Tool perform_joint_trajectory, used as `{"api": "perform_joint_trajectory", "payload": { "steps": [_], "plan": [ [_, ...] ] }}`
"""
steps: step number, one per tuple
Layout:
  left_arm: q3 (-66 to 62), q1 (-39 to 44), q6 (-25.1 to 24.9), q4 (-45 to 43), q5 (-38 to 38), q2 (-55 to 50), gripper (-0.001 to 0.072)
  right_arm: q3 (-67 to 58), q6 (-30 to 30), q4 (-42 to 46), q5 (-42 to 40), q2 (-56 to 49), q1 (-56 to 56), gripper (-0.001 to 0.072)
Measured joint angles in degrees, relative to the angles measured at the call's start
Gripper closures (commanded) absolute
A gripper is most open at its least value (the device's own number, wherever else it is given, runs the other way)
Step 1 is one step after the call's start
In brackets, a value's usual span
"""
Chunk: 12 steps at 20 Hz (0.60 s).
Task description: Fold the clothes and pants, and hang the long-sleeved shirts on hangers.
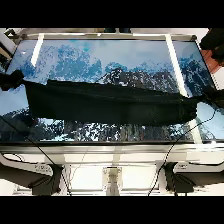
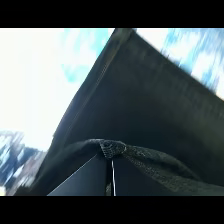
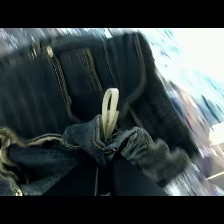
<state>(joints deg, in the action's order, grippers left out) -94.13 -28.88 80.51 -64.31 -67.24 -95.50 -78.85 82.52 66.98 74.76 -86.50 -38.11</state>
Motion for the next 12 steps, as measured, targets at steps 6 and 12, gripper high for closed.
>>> {"api": "perform_joint_trajectory", "payload": {
  "steps": [6, 12],
  "plan": [
    [-3.74, 3.39, 2.97, 3.19, 9.07, -7.61, 0.0682, -2.01, 3.52, -0.76, -8.44, -7.93, 4.48, 0.0675],
    [-4.35, 4.13, 0.13, 5.90, 15.34, -12.02, 0.0682, -2.27, 6.67, -1.09, -17.46, -10.71, 5.75, 0.0675]
  ]
}}
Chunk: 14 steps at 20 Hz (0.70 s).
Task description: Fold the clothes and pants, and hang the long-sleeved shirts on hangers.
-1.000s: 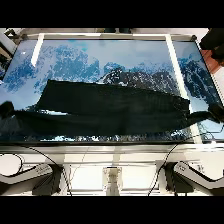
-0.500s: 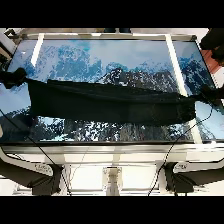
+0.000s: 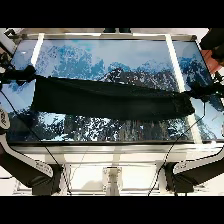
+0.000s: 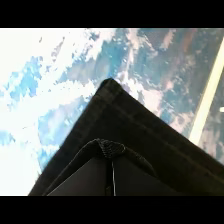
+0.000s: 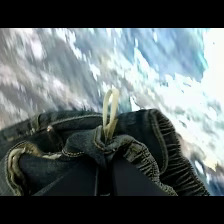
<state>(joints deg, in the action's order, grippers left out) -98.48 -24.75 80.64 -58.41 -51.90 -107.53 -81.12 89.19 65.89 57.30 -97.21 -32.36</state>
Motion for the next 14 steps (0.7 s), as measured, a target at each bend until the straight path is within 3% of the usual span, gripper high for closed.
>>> {"api": "perform_joint_trajectory", "payload": {
  "steps": [4, 10, 12, 13, 14],
  "plan": [
    [-0.04, 0.07, -4.09, 2.01, 2.84, -1.16, 0.0683, -0.04, 1.25, 0.31, -5.20, -0.33, 0.15, 0.0675],
    [-0.04, 0.81, -11.65, 12.11, 9.99, -2.89, 0.0668, -0.04, 3.50, 2.40, -9.46, -1.40, 0.22, 0.0654],
    [-0.04, 1.81, -12.39, 13.57, 13.00, -3.98, 0.0525, -0.04, 4.02, 1.95, -10.73, -2.43, 0.31, 0.0546],
    [-0.11, 2.34, -12.72, 14.10, 14.88, -4.46, 0.0403, -0.04, 4.09, 1.70, -11.69, -2.89, 0.42, 0.0469],
    [-0.11, 2.97, -12.90, 14.40, 15.89, -4.92, 0.0394, -0.07, 4.28, 1.27, -12.41, -3.23, 0.55, 0.0417]
  ]
}}
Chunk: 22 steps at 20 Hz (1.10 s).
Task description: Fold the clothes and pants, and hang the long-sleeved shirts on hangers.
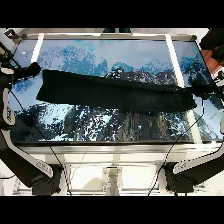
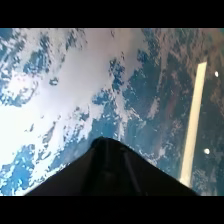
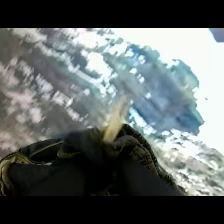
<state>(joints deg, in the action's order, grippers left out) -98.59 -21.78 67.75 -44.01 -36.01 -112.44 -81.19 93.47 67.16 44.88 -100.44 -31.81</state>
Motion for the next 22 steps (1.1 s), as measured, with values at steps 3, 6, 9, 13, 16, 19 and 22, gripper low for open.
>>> {"api": "perform_joint_trajectory", "payload": {
  "steps": [3, 6, 9, 13, 16, 19, 22],
  "plan": [
    [-0.44, 1.55, -0.59, 1.09, 1.51, -0.70, 0.0354, -0.44, 0.17, -1.88, -1.25, -0.48, 0.55, 0.0412],
    [-1.73, 1.70, -1.01, 1.33, -0.70, -0.83, 0.0354, -2.16, -2.03, -2.71, -0.70, -0.39, 1.29, 0.0358],
    [-2.38, 0.50, -2.10, 0.83, -5.79, 0.26, 0.0337, -3.21, -6.34, -2.84, -0.68, 1.79, 2.58, 0.0359],
    [-2.67, -2.47, -1.70, -3.54, -19.32, 1.36, 0.0208, -3.72, -11.50, -1.16, 2.29, 6.45, 3.87, 0.0262],
    [-2.71, -5.60, 0.00, -5.92, -30.45, 1.64, 0.0207, -3.80, -13.44, 0.15, 8.50, 8.63, 4.24, 0.0219],
    [-2.73, -8.44, 1.33, -7.30, -38.01, 1.70, 0.0206, -3.85, -14.29, 0.37, 14.53, 9.51, 4.57, 0.0219],
    [-2.73, -10.01, 2.27, -8.37, -42.01, 1.68, 0.0205, -3.85, -14.67, 0.31, 19.08, 9.81, 5.40, 0.0219]
  ]
}}
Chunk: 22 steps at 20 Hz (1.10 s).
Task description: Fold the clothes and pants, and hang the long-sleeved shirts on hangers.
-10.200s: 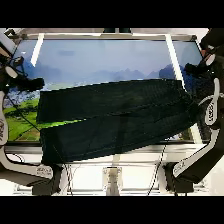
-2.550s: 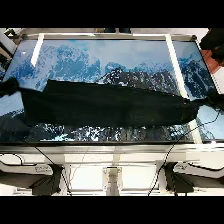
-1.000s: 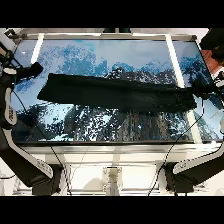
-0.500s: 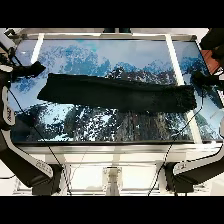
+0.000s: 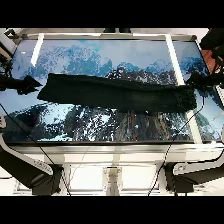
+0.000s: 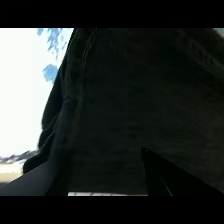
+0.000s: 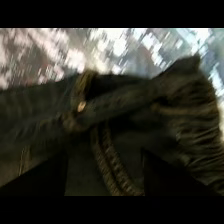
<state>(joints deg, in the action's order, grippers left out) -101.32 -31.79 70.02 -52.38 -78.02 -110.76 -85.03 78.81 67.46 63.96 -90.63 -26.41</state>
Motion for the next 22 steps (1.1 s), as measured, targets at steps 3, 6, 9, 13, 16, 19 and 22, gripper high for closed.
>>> {"api": "perform_joint_trajectory", "payload": {
  "steps": [3, 6, 9, 13, 16, 19, 22],
  "plan": [
    [0.00, -0.39, 0.13, -1.11, -2.03, -0.79, 0.0204, 0.00, -0.17, -0.04, 2.23, 0.15, 1.68, 0.0220],
    [0.00, -0.55, 0.50, -1.62, -3.19, -2.34, 0.0139, 0.00, -0.22, -0.13, 2.49, 0.20, 3.58, 0.0220],
    [0.00, -0.61, 0.57, -1.95, -3.76, -3.85, 0.0139, 0.00, -0.20, -0.07, 2.36, 0.20, 4.55, 0.0220],
    [-0.17, -1.22, 0.68, -1.99, -3.45, -4.26, 0.0139, 0.00, -0.20, -0.02, 2.01, 0.20, 5.01, 0.0220],
    [-0.33, -2.32, 0.68, -1.99, -3.17, -3.67, 0.0139, 0.00, -0.17, 0.13, 1.64, 0.20, 5.14, 0.0220],
    [-0.37, -2.95, 0.68, -2.03, -2.91, -3.43, 0.0139, 0.00, -0.17, 0.22, 1.16, 0.20, 5.14, 0.0220],
    [-0.37, -2.54, 0.46, -0.72, -0.92, -3.76, 0.0139, 0.00, -0.15, 0.26, 1.01, 0.20, 5.14, 0.0221]
  ]
}}
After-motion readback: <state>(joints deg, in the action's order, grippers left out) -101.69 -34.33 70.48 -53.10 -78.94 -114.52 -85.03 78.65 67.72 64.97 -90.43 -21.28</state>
